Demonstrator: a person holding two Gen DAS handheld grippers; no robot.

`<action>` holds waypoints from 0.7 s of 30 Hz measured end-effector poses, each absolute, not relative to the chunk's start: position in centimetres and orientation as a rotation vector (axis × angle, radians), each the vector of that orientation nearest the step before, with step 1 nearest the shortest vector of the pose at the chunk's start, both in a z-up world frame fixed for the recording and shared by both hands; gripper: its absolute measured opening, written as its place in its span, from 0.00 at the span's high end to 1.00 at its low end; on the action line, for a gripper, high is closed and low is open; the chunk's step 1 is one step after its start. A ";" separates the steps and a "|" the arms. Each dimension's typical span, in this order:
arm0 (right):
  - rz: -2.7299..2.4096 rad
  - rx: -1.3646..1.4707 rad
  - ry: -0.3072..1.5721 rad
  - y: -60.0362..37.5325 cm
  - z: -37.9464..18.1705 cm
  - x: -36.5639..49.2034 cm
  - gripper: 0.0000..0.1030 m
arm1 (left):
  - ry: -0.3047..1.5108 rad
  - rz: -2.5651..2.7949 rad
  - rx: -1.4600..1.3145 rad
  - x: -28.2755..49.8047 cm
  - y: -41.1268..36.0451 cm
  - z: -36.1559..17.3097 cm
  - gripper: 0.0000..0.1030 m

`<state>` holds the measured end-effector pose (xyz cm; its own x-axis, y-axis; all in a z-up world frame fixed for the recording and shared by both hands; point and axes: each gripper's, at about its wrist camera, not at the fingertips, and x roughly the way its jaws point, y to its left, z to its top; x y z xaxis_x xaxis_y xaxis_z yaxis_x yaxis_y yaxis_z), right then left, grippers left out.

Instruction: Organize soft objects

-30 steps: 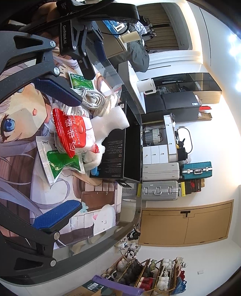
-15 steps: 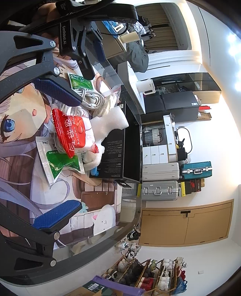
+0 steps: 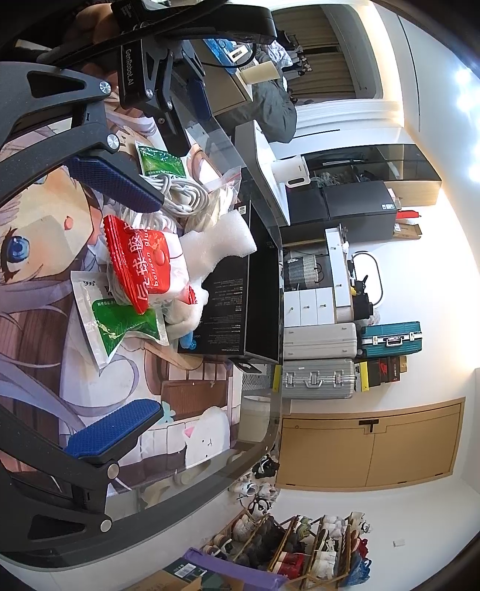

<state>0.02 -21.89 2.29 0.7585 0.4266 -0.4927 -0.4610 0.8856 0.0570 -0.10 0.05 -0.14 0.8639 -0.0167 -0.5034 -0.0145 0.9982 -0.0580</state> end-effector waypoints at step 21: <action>0.528 -0.108 0.593 -20.5 1.9 1.0 0.00 | 0.523 -0.027 -0.050 0.1 0.8 0.6 0.00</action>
<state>0.96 -20.52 1.88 0.7009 0.4430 -0.5590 -0.5039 0.8622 0.0515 0.10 0.77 0.65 0.8658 -0.0386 -0.4990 0.0133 0.9984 -0.0542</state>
